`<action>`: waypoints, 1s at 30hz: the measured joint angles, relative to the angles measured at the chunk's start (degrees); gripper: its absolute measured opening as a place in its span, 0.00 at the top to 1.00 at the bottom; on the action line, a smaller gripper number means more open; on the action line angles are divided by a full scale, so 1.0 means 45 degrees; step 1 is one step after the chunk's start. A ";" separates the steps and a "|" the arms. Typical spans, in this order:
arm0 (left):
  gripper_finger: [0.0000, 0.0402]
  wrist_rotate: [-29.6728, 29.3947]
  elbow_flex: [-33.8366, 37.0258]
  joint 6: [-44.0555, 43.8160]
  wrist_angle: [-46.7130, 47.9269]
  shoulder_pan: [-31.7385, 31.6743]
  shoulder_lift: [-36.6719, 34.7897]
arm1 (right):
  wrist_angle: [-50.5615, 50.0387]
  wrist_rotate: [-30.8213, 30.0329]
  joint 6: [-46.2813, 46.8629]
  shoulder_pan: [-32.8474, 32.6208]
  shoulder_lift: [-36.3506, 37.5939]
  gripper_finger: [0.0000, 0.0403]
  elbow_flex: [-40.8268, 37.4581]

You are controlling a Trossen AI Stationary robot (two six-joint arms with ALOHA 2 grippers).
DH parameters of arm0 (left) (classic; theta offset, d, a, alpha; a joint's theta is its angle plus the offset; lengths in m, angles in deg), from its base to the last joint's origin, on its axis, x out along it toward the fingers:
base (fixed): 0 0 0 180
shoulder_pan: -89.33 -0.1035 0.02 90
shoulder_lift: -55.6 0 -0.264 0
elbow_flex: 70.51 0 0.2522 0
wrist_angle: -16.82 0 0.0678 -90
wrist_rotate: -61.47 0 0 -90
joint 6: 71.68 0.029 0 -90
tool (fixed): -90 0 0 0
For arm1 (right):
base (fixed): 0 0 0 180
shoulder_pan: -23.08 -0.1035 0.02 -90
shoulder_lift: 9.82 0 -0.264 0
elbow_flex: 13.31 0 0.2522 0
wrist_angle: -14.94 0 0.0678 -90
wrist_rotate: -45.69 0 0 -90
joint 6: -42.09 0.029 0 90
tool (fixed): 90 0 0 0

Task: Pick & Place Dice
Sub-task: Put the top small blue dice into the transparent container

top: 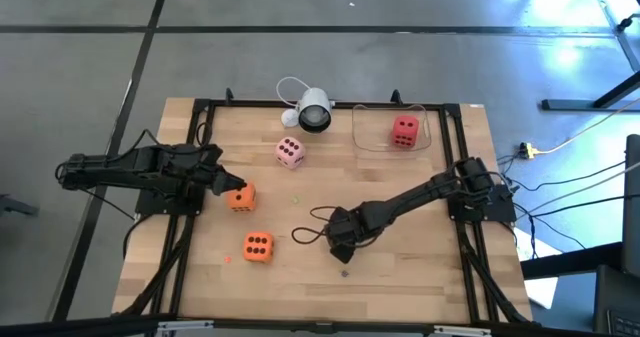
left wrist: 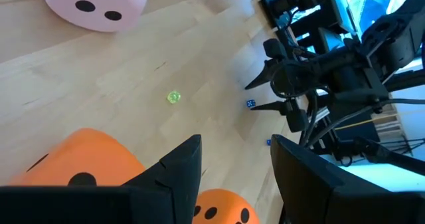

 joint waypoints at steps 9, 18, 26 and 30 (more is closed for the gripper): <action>0.57 -0.0020 0.0000 -0.0007 0.0001 -0.0002 0.0000 | -0.0102 0.0107 -0.0061 0.0089 -0.0005 0.59 -0.0005; 0.57 -0.0020 0.0000 -0.0013 -0.0004 -0.0002 0.0000 | 0.0182 0.0145 -0.0095 0.0084 -0.0024 0.78 -0.0015; 0.57 -0.0017 0.0000 -0.0013 -0.0004 0.0000 0.0000 | 0.0324 0.0181 0.0061 0.0074 -0.0024 0.87 -0.0015; 0.57 0.0012 0.0000 -0.0012 0.0000 -0.0002 0.0000 | 0.0306 0.0038 0.0240 0.0064 -0.0024 0.87 -0.0015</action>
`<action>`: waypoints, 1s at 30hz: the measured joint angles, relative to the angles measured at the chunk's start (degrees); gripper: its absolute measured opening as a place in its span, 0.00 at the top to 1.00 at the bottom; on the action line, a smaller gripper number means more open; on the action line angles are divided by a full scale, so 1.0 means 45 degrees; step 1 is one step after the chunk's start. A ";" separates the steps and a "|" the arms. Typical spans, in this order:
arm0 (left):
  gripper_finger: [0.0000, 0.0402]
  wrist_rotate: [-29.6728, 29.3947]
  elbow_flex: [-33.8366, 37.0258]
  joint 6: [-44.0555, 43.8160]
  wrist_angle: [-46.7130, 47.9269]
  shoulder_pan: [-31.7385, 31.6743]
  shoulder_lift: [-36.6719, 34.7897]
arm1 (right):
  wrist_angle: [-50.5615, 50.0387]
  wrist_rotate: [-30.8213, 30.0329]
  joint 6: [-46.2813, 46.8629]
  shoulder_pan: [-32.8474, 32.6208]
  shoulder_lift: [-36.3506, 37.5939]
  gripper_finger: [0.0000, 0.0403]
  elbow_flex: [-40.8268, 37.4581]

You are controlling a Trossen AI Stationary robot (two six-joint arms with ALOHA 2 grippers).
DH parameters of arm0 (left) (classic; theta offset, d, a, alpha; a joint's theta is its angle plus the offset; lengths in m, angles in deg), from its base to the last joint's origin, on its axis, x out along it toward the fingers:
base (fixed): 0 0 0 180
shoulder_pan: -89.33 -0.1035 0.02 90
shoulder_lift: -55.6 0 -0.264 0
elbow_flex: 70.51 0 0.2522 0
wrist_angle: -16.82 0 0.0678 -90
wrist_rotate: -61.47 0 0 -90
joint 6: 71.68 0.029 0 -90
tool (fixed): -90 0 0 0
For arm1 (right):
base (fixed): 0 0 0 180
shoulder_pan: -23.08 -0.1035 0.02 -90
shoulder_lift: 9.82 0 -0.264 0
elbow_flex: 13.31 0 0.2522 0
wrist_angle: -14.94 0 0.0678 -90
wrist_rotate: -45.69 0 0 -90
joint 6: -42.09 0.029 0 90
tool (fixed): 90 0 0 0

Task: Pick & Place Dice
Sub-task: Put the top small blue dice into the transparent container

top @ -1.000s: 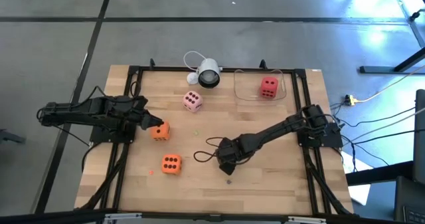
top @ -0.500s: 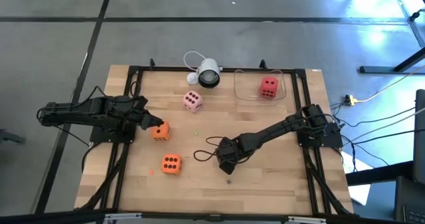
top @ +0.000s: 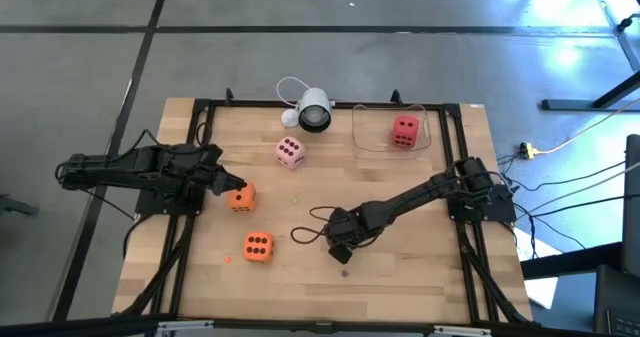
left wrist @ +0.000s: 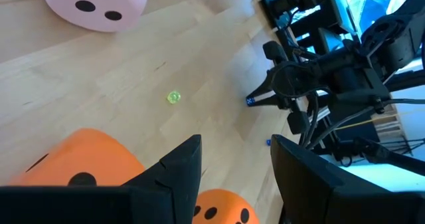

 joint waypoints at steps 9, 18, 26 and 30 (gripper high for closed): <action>0.57 0.0003 0.0000 -0.0008 -0.0004 0.0003 0.0000 | -0.0167 0.0291 -0.0672 -0.0029 0.0000 0.87 0.0015; 0.57 0.0007 0.0000 -0.0134 -0.0004 0.0000 0.0000 | -0.1211 0.0685 -0.1029 -0.0189 0.0592 0.87 -0.0043; 0.57 0.0007 0.0000 -0.0115 -0.0004 0.0002 -0.0004 | -0.2504 0.0131 -0.1059 -0.0267 0.2498 0.87 -0.0015; 0.57 0.0007 0.0000 -0.0066 -0.0004 0.0000 -0.0003 | -0.3407 -0.0805 -0.1064 -0.0247 0.3497 0.87 -0.0015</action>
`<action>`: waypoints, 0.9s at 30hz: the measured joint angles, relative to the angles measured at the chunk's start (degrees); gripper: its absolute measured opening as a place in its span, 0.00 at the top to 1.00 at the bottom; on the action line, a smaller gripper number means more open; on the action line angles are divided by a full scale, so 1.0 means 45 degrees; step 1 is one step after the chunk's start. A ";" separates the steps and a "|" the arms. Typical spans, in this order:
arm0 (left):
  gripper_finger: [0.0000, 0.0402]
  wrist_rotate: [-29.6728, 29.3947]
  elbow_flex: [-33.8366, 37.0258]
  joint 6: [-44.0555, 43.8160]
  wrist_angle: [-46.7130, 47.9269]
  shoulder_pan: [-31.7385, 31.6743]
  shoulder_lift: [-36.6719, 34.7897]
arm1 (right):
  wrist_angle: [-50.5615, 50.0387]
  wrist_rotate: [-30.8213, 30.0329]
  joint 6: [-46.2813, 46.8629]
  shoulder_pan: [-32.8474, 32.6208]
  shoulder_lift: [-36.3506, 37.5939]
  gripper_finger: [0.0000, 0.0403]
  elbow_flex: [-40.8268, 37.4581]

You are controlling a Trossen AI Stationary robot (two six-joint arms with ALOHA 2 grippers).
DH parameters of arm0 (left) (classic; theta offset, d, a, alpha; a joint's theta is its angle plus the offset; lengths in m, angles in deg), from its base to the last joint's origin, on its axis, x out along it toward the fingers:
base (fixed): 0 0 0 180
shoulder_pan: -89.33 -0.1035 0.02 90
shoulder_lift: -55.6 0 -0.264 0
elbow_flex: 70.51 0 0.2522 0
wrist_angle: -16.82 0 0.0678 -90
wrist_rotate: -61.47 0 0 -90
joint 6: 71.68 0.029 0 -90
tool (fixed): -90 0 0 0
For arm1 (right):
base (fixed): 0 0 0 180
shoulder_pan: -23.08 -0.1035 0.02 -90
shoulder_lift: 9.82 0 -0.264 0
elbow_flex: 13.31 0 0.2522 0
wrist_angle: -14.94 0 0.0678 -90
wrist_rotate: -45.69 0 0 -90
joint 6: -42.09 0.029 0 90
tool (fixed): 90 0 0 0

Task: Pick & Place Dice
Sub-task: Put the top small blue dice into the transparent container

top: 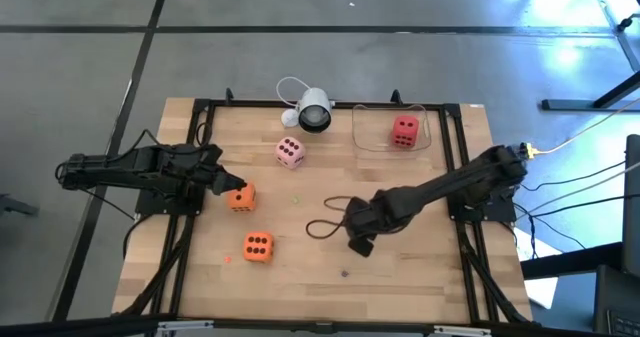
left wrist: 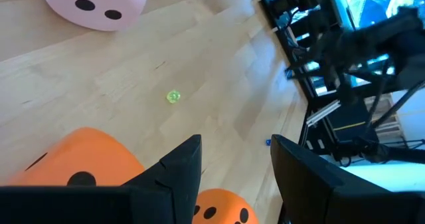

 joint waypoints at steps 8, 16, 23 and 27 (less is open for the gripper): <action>0.57 -0.0019 0.0000 0.0189 0.0001 0.0000 -0.0002 | -0.2435 -0.1499 -0.0108 0.0958 0.1673 0.87 0.0000; 0.57 -0.0049 0.0000 0.0194 0.0000 0.0002 -0.0002 | -0.2843 -0.1675 -0.1520 0.3125 0.2893 0.87 0.0000; 0.57 -0.0142 0.0000 0.0199 0.0002 0.0002 -0.0002 | -0.2866 -0.1157 -0.3085 0.5322 0.3547 0.87 0.0000; 0.57 -0.0247 0.0000 0.0233 0.0000 0.0000 -0.0002 | -0.2869 -0.0642 -0.3922 0.6772 0.3658 0.87 0.0000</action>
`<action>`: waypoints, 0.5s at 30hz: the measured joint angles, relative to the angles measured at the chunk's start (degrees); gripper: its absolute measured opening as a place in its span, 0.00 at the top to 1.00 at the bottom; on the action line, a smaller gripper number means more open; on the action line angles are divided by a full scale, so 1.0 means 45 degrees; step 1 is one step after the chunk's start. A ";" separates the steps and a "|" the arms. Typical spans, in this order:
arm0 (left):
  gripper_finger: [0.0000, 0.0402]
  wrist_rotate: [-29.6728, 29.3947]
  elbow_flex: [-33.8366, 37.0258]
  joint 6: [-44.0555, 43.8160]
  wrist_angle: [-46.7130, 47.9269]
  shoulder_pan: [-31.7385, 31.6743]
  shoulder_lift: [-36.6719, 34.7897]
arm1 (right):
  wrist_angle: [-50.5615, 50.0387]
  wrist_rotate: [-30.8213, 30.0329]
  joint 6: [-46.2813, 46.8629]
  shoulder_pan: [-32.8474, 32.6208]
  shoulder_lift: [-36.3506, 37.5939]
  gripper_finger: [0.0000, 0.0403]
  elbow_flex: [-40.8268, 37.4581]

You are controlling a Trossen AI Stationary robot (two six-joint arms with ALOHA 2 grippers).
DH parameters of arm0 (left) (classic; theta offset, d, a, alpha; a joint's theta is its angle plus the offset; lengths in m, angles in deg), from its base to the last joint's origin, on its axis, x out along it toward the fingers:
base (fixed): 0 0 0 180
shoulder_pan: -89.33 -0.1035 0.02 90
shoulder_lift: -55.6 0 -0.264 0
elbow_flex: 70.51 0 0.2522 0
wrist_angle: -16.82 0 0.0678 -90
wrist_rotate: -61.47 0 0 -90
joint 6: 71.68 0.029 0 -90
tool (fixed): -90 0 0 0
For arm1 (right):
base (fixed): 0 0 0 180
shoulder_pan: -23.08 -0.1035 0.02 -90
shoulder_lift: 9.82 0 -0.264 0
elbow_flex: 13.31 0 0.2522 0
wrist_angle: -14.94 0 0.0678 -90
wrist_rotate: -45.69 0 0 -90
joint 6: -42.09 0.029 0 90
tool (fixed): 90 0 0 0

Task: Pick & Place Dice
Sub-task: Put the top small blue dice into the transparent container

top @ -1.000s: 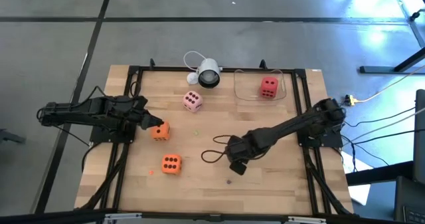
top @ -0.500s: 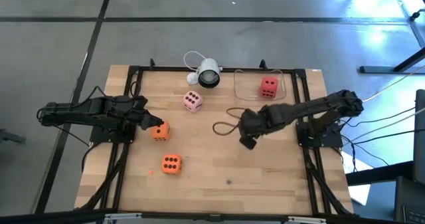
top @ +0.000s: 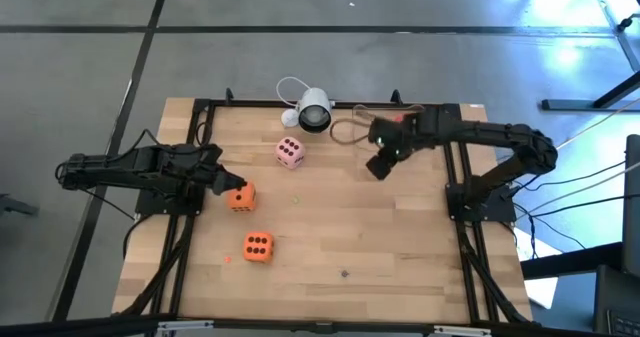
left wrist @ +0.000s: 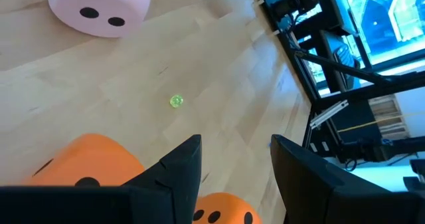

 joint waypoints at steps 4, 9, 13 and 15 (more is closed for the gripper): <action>0.57 -0.0114 0.0000 0.0141 0.0004 0.0000 0.0000 | 0.0005 0.0645 -0.0648 0.1289 0.0004 0.87 0.0000; 0.57 -0.0137 0.0000 0.0189 0.0004 0.0000 0.0000 | 0.0010 0.0716 -0.1233 0.2717 0.0004 0.87 0.0000; 0.57 -0.0310 0.0000 0.0189 0.0002 0.0003 0.0000 | 0.0098 0.1193 -0.1677 0.3820 -0.0005 0.87 0.0000; 0.57 -0.0490 0.0000 0.0189 0.0005 0.0000 0.0000 | 0.0192 0.1292 -0.1698 0.4260 -0.0013 0.87 0.0000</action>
